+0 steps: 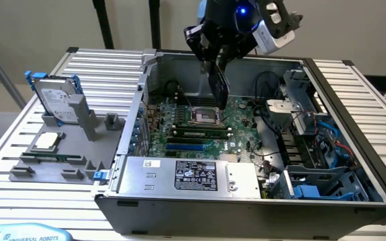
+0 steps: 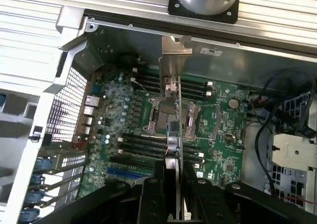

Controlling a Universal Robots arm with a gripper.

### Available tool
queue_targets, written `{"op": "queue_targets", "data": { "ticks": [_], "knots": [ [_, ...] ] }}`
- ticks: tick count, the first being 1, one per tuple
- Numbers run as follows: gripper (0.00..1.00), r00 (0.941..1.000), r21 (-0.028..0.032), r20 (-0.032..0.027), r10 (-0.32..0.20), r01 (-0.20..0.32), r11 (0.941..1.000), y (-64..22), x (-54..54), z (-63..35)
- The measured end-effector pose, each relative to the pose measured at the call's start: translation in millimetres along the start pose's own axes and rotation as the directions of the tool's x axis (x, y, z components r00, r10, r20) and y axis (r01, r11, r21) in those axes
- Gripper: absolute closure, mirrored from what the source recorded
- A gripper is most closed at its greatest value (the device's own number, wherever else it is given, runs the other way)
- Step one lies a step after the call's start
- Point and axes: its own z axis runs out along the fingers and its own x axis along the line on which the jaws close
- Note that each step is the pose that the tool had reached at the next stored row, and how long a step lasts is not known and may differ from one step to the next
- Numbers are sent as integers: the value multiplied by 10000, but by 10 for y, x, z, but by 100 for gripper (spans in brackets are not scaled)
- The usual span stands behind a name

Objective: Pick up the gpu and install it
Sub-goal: 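Pick up the gpu and move the gpu toward the slot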

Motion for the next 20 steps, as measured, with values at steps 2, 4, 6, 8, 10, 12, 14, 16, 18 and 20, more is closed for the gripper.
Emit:
{"op": "queue_targets", "data": {
  "ticks": [2,4,6,8,10,12,14,16,18,20],
  "knots": [
    [74,9994,-7,-91,-348,348,9994,-4,0,17],
    [74,9973,-20,-183,-712,711,9975,-9,1,35],
    [74,9940,-34,-272,-1058,1058,9944,-13,1,52],
    [74,9894,-51,-362,-1409,1408,9900,-18,1,69],
    [74,9835,-73,-450,-1752,1751,9845,-22,2,86],
    [74,9764,-97,-536,-2094,2092,9778,-27,2,103],
    [74,9675,-124,-626,-2449,2446,9695,-31,2,121],
    [74,9576,-155,-712,-2790,2786,9603,-36,3,138],
    [74,9467,-188,-796,-3122,3117,9500,-40,3,155],
    [74,9343,-224,-880,-3455,3449,9384,-44,3,172]
  ]
}}
